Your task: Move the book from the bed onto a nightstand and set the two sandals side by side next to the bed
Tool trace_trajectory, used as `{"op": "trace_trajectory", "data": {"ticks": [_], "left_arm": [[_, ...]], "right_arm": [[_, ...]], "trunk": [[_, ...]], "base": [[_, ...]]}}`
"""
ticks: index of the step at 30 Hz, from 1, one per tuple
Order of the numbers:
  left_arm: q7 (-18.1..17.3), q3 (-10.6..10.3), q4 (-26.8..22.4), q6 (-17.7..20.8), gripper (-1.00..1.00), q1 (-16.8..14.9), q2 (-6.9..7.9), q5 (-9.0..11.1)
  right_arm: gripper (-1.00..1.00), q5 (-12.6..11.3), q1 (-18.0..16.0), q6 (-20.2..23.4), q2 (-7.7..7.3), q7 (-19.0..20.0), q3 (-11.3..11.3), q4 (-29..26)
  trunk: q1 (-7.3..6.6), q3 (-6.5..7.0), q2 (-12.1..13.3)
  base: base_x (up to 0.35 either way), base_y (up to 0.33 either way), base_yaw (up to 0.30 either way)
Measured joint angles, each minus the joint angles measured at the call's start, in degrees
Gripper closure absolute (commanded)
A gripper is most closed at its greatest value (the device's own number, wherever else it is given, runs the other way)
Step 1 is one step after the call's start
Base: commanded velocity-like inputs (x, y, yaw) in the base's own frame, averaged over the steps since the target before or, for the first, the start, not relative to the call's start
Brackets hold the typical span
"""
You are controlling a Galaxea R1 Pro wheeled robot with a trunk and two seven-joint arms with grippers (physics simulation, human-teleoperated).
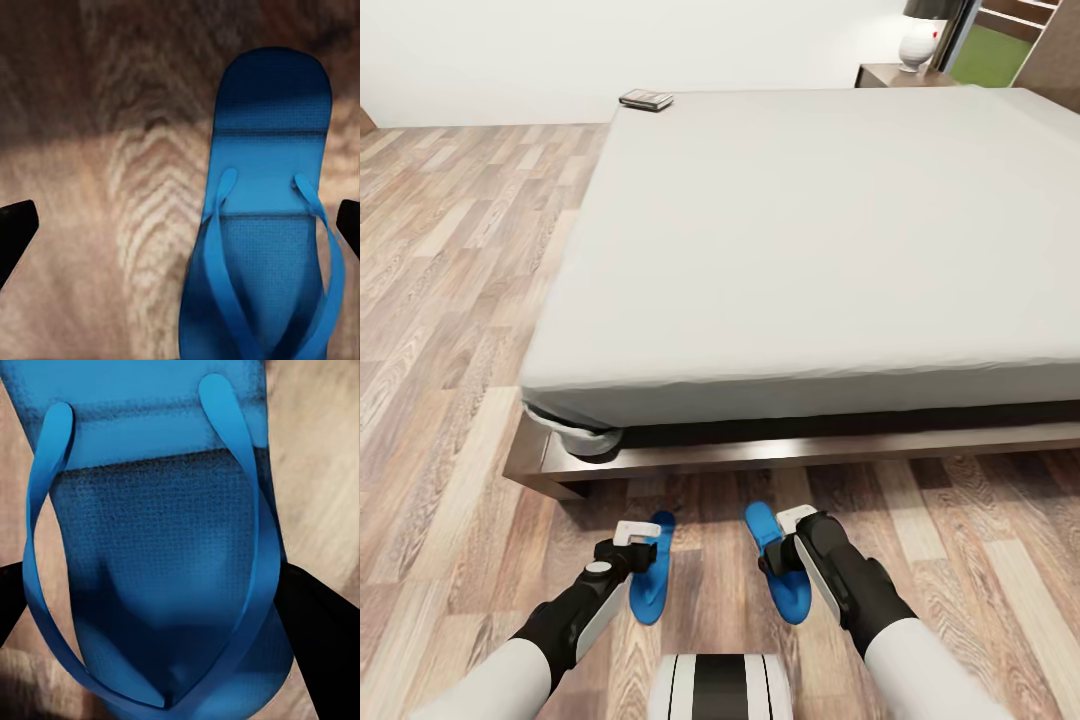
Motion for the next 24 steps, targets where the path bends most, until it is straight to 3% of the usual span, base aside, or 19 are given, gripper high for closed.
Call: {"op": "trace_trajectory", "data": {"ticks": [24], "left_arm": [[-0.09,0.02,-0.04,-0.31,-1.0,0.0,0.04,0.02]], "right_arm": [[1.0,-0.09,0.0,-0.56,0.06,-0.03,-0.25,0.05]], "trunk": [[0.0,0.0,0.0]], "base": [[0.0,0.161,0.0]]}}
